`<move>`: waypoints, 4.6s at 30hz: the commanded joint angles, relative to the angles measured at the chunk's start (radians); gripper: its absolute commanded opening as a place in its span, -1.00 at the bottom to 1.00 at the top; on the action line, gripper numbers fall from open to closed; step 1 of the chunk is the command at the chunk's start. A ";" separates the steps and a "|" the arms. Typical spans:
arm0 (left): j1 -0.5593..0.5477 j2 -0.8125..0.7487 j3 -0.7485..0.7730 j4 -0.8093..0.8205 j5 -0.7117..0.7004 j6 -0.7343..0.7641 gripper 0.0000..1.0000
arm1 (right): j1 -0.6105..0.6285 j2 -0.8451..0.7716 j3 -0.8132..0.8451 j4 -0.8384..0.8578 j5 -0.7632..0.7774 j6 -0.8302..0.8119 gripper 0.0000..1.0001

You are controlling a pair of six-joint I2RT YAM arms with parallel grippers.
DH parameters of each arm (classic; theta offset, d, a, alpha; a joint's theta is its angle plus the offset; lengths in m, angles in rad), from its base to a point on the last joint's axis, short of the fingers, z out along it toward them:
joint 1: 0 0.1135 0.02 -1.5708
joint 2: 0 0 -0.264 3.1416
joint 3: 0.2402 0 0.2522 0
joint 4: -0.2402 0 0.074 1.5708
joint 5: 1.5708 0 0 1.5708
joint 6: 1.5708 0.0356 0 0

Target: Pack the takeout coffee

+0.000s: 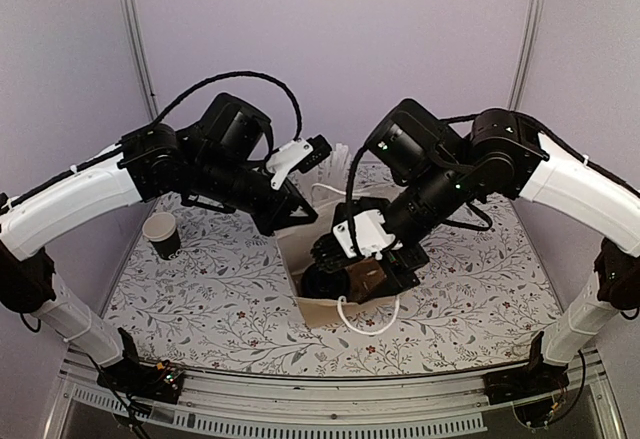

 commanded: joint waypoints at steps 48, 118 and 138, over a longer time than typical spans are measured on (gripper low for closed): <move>-0.197 -0.104 -0.049 -0.178 -0.485 0.074 -1.00 | -0.568 -0.251 -0.193 0.230 0.136 0.113 0.98; -0.129 -0.726 -0.453 0.193 -0.680 -0.044 0.38 | -0.634 0.393 0.066 0.520 -0.263 0.665 0.06; -0.123 -0.745 -0.541 0.226 -0.765 -0.060 0.43 | -0.634 0.288 0.115 0.460 -0.280 0.708 -1.00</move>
